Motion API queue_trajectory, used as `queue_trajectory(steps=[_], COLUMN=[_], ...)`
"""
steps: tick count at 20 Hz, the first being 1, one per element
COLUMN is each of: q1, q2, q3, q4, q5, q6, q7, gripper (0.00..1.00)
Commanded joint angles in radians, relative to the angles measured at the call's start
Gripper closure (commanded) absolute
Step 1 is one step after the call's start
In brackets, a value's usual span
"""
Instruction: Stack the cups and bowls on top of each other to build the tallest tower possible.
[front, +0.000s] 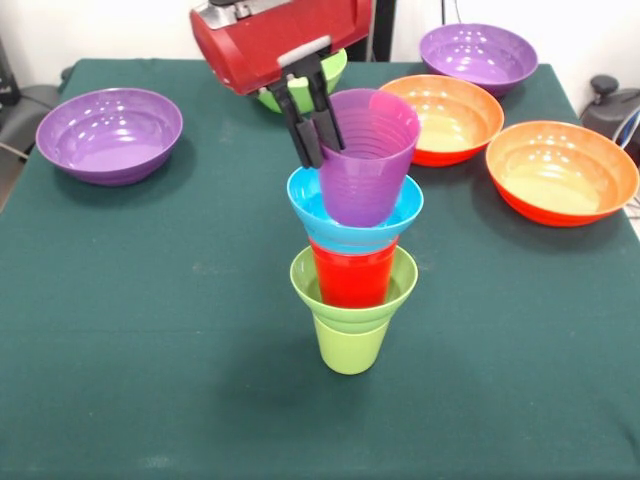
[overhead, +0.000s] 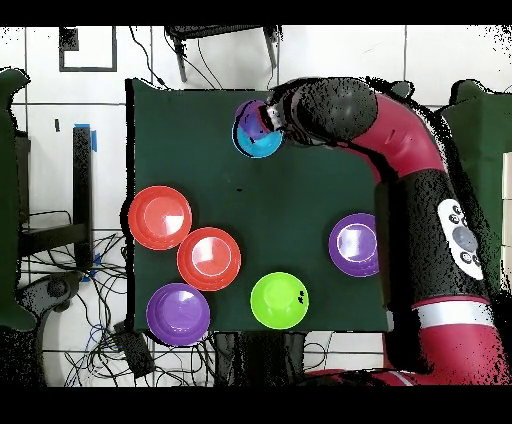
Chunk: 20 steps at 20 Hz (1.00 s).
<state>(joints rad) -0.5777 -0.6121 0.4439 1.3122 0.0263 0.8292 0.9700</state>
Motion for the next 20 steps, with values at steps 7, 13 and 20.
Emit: queue_trajectory(steps=[7,13,20], q1=[-0.014,-0.013,-0.010], q2=[0.069,0.071,0.060], q3=[0.003,0.007,0.012], q4=[-0.039,-0.033,0.002], q5=[-0.032,-0.028,-0.021], q6=[0.078,0.068,0.035], q7=[0.057,0.063,0.078], gripper=[1.00,1.00,1.00])
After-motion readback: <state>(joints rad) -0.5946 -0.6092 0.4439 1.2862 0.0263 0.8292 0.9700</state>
